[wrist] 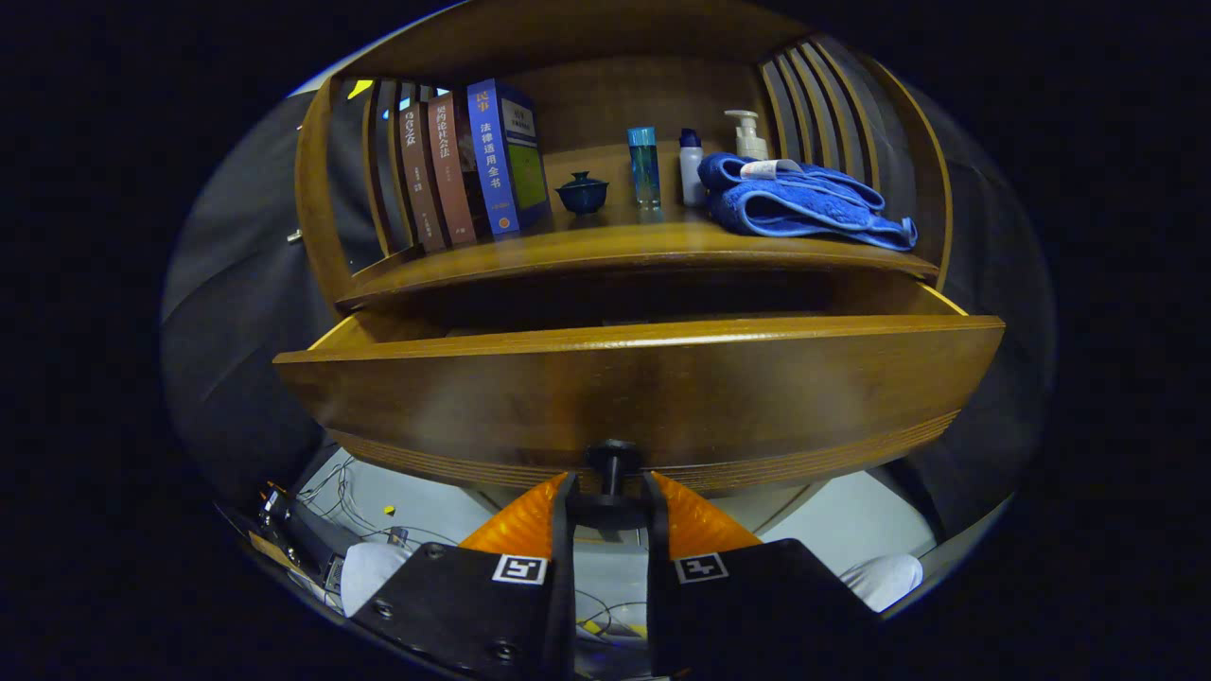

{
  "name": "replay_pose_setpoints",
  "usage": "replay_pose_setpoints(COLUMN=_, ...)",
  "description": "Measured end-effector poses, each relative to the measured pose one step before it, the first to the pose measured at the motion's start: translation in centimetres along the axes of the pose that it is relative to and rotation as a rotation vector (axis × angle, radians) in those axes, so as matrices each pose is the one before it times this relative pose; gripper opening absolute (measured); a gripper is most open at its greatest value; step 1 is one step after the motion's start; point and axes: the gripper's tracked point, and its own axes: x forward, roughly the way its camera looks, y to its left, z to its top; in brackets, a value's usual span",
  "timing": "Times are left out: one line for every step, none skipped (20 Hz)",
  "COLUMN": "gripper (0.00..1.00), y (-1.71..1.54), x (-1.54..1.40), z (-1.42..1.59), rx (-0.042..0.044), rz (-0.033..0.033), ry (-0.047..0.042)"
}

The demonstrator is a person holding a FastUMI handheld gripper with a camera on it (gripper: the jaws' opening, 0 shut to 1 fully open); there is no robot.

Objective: Pull open the drawer, take out the items inside it, and place them on the countertop above the cabinet.

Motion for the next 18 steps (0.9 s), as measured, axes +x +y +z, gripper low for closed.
replay_pose_setpoints(gripper=0.34, y=0.037, x=-0.705, z=-0.522, rx=-0.00132, rz=0.00169, ry=0.01316)
replay_pose_setpoints(gripper=0.34, y=-0.025, x=-0.731, z=-0.526, rx=0.00028, rz=0.00040, ry=0.01445)
replay_pose_setpoints(gripper=0.34, y=0.103, x=-0.653, z=-0.392, rx=0.00517, rz=0.00325, ry=0.01156)
replay_pose_setpoints(gripper=0.34, y=0.099, x=-0.615, z=-0.495, rx=0.00515, rz=0.00425, ry=0.01715)
replay_pose_setpoints(gripper=0.34, y=0.003, x=-0.497, z=-0.497, rx=0.00589, rz=0.00148, ry=0.01465)
replay_pose_setpoints(gripper=0.34, y=0.023, x=-0.509, z=-0.472, rx=0.00432, rz=-0.00228, ry=0.01212)
replay_pose_setpoints(gripper=0.34, y=0.013, x=-0.455, z=-0.327, rx=0.00164, rz=0.00083, ry=0.01003)
replay_pose_setpoints(gripper=0.34, y=0.007, x=-0.458, z=-0.308, rx=0.00480, rz=0.00015, ry=0.01138)
replay_pose_setpoints(gripper=0.34, y=-0.013, x=-0.174, z=-0.472, rx=0.00510, rz=0.00104, ry=0.01378)
replay_pose_setpoints(gripper=0.34, y=0.075, x=-0.460, z=-0.476, rx=0.00374, rz=0.00010, ry=0.01441)
replay_pose_setpoints(gripper=0.34, y=0.007, x=-0.506, z=-0.380, rx=-0.00412, rz=-0.00140, ry=0.00986)
replay_pose_setpoints(gripper=0.34, y=-0.006, x=-0.456, z=-0.537, rx=-0.00384, rz=-0.00155, ry=0.01130)
replay_pose_setpoints(gripper=0.34, y=0.017, x=-0.324, z=-0.625, rx=0.00106, rz=0.00125, ry=0.01286)
replay_pose_setpoints(gripper=0.34, y=-0.001, x=-0.136, z=-0.633, rx=0.00438, rz=0.00378, ry=0.01530)
replay_pose_setpoints(gripper=0.34, y=-0.091, x=0.076, z=-0.624, rx=0.00843, rz=0.00093, ry=0.01812)
replay_pose_setpoints(gripper=0.34, y=0.123, x=0.196, z=-0.358, rx=0.00966, rz=0.00698, ry=0.00441)
replay_pose_setpoints(gripper=0.35, y=-0.087, x=-0.169, z=0.029, rx=-0.00265, rz=0.00254, ry=0.00635)
replay_pose_setpoints(gripper=0.37, y=-0.047, x=-0.193, z=0.071, rx=0.00109, rz=-0.00248, ry=-0.00506)
